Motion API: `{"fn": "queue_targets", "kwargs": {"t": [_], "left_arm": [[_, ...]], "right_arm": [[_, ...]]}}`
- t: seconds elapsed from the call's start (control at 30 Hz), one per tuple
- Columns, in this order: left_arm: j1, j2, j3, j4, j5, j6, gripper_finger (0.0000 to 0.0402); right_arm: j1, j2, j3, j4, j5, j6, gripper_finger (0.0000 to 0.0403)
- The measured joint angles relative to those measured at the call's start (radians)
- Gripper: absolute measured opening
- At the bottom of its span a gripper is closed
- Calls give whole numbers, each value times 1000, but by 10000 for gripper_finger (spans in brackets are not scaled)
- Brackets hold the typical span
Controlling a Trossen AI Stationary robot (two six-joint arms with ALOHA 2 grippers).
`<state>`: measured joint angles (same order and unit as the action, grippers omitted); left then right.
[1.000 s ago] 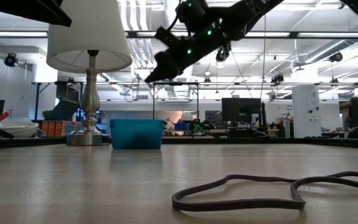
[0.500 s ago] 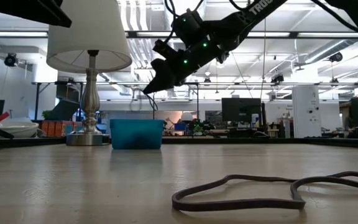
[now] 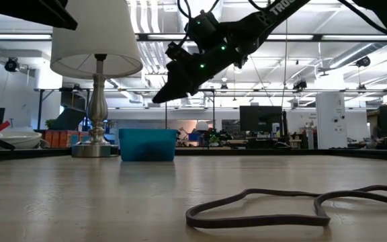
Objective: Pick and place rubber bands into bin
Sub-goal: Put the purple rubber band into the blue bin
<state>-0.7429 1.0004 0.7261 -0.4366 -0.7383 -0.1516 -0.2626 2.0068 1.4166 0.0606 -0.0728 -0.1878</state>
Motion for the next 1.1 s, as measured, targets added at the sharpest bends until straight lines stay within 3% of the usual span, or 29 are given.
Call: {"fn": "queue_targets", "kwargs": {"t": [0.13, 0.37, 0.77, 1.1], "left_arm": [[0, 0, -2, 1, 0, 0, 105], [0, 5, -14, 12, 0, 0, 105], [0, 49, -13, 30, 0, 6, 105], [2, 59, -11, 48, 0, 11, 105]], "right_arm": [[10, -45, -1, -110, -64, -55, 148], [73, -158, -1, -336, -71, -81, 142], [272, -281, -22, -752, -70, 106, 118], [521, -271, -121, -782, -63, 268, 106]]}}
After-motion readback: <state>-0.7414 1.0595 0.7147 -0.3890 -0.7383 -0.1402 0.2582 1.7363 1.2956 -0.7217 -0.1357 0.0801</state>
